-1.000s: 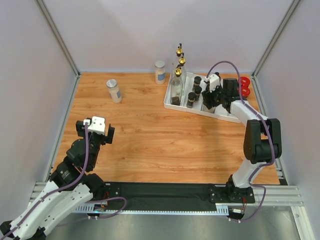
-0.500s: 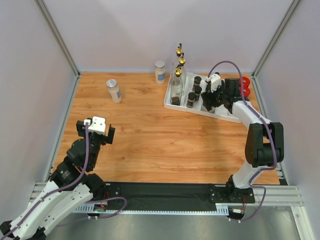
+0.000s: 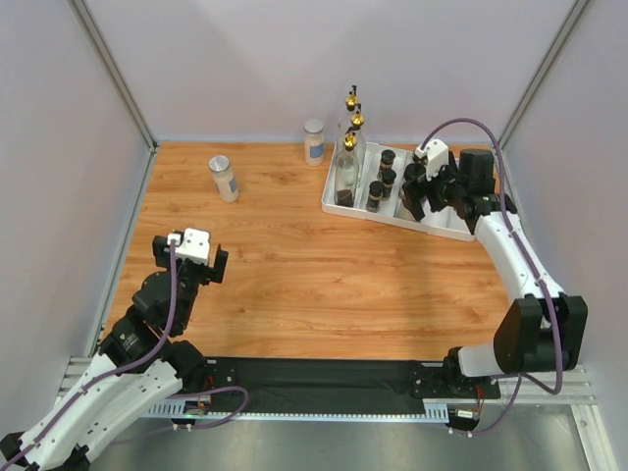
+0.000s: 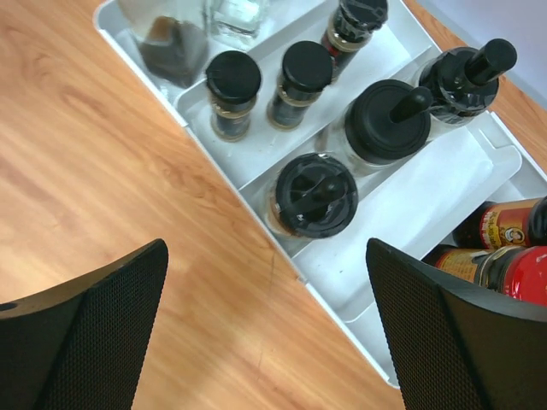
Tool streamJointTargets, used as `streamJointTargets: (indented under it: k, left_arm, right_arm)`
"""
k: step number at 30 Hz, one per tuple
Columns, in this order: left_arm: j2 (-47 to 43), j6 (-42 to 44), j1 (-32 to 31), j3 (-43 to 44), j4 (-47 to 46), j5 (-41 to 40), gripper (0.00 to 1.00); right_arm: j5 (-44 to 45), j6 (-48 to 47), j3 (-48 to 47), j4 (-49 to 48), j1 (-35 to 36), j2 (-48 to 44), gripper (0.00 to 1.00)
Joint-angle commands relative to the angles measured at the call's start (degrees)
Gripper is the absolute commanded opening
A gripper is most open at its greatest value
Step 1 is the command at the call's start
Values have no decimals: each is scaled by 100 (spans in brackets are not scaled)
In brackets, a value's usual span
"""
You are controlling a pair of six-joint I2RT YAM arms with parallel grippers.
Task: Organize the condiment bottles
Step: Place the bottle in the storage box.
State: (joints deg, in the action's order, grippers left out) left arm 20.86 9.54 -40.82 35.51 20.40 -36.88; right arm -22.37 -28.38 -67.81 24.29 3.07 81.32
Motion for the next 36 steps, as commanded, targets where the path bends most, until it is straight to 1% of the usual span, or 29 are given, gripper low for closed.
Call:
streamJointTargets:
  k: [1,5,7,10,12,14,19,23,28,31,34,35,36]
  left_arm:
    - [128,13,30,44,-36,102,93]
    - [181,-57,30,70,-28,181,93]
    - [234,-93,21,114,-19,225,93]
    - [322,-128,21,202,-28,252,94]
    - [383,-145,21,263,-45,287,94]
    - [471,-172,21,308,-63,366,95]
    - [778,-321,30,431,-63,489,95]
    - [1060,-497,21,527,-133,516,98]
    - [1350,-664,39,545,-502,516,100]
    - [1613,-866,153,554,-686,533,100]
    - [1886,-1225,539,554,-853,822,100]
    - [2017,-1348,679,554,-880,1102,100]
    - [2088,-1628,1028,554,-924,1261,100]
  right_arm:
    - [-548,130,-153,664,9,-581,100]
    - [-1014,613,-118,831,1,-1178,100]
    - [-1278,859,-22,858,1,-1328,100]
    - [-1507,1202,241,586,1,-1575,100]
    - [-1428,1370,593,182,1,-1697,100]
    - [-1315,1397,821,-12,-17,-1751,100]
    - [-1296,1107,954,101,-87,-1883,100]
    - [-1471,922,945,260,-105,-1900,100]
    - [-1674,843,919,374,-105,-1883,100]
    - [-1639,782,910,418,-105,-1874,100]
    - [-1577,738,901,445,-96,-1900,100]
    - [-1569,729,901,462,-105,-1900,100]
    - [-1577,720,893,462,-105,-1918,100]
